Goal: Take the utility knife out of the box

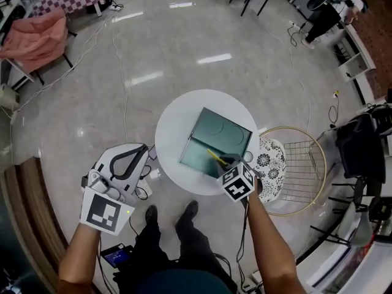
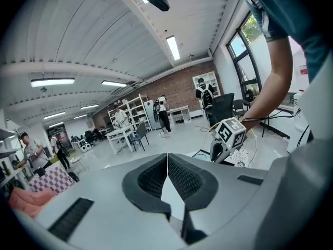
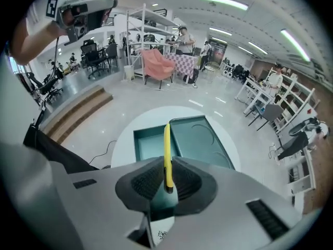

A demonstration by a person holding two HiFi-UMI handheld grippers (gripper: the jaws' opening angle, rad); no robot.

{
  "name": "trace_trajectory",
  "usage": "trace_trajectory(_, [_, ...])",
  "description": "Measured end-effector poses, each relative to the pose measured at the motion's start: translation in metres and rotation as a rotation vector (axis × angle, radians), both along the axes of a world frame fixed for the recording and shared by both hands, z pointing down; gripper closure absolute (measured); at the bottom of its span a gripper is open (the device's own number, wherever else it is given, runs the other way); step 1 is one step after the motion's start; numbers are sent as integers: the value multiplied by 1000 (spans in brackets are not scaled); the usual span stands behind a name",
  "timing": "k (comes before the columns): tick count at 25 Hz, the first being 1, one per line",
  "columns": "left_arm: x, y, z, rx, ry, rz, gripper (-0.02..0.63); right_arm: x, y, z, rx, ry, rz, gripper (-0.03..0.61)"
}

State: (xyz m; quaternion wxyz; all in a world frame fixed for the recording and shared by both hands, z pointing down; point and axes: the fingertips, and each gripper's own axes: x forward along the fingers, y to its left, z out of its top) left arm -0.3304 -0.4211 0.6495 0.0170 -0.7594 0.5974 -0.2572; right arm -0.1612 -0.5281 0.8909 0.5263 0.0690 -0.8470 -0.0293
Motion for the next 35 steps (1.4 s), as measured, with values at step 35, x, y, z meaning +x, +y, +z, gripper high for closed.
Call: trace_trajectory(35, [65,160,-357,265,82,267,592,76,182,-527,181,-785,448,511])
